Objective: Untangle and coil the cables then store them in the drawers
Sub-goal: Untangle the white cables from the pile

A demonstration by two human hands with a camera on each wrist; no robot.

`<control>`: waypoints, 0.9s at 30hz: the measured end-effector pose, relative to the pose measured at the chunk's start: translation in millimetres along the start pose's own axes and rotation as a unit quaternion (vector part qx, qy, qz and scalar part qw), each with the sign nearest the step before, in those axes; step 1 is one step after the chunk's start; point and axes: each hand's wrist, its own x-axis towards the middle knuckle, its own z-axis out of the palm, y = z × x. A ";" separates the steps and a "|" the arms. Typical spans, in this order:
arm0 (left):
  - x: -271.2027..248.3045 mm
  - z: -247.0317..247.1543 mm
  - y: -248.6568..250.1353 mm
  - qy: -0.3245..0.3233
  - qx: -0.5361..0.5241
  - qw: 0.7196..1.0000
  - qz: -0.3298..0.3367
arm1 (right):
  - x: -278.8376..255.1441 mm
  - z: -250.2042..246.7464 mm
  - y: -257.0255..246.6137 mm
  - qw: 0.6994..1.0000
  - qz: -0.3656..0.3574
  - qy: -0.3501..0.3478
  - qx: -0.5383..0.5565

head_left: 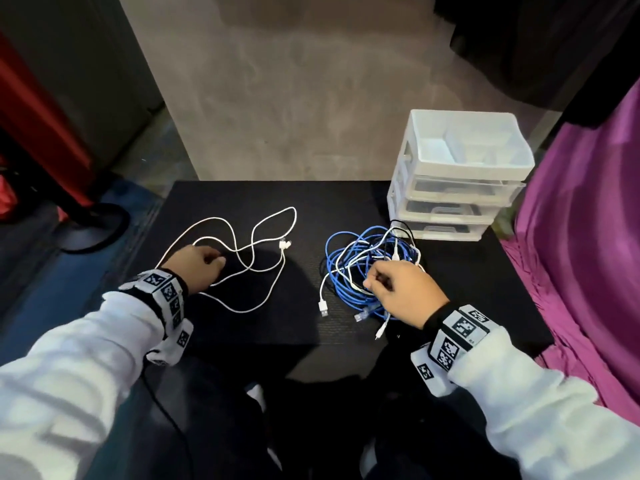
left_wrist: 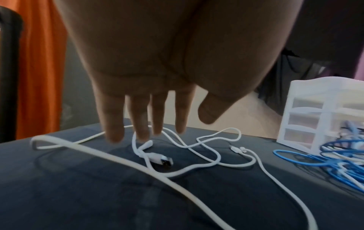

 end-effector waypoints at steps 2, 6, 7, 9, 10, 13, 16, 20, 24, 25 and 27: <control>-16.6 3.7 20.2 0.097 -0.041 0.993 0.048 | -7.0 7.0 -6.4 1.000 -0.009 0.000 0.007; -50.0 47.6 86.8 0.009 -0.068 0.993 0.092 | -19.4 30.7 -25.9 0.998 -0.019 -0.053 0.024; -51.9 63.9 102.4 -0.041 -0.059 0.993 0.090 | -21.1 37.1 -30.2 0.997 -0.016 -0.071 0.017; -51.5 89.8 127.4 -0.114 -0.052 0.989 0.075 | -22.8 47.1 -38.0 0.995 -0.011 -0.095 0.001; -50.7 96.9 137.2 -0.133 -0.053 0.987 0.070 | -23.3 50.4 -41.2 0.995 -0.008 -0.102 -0.002; -47.4 102.7 153.4 -0.156 -0.038 0.984 0.078 | -24.6 53.3 -46.3 0.994 0.000 -0.108 -0.021; -49.2 105.1 147.9 -0.146 -0.087 0.981 0.096 | -23.0 51.8 -46.2 0.996 -0.004 -0.088 -0.017; -67.8 103.1 131.1 -0.185 -0.206 0.956 0.095 | -10.7 60.3 -41.4 0.996 -0.006 -0.085 -0.001; -81.9 82.1 126.3 -0.139 -0.188 0.968 0.096 | -0.7 72.4 -40.2 0.995 -0.026 -0.076 -0.051; -85.0 74.0 123.9 -0.124 -0.178 0.970 0.109 | 1.5 72.8 -37.2 0.995 -0.024 -0.073 -0.062; -91.8 57.5 115.4 -0.131 -0.198 0.963 0.125 | 4.9 68.1 -26.9 0.994 -0.002 -0.066 -0.086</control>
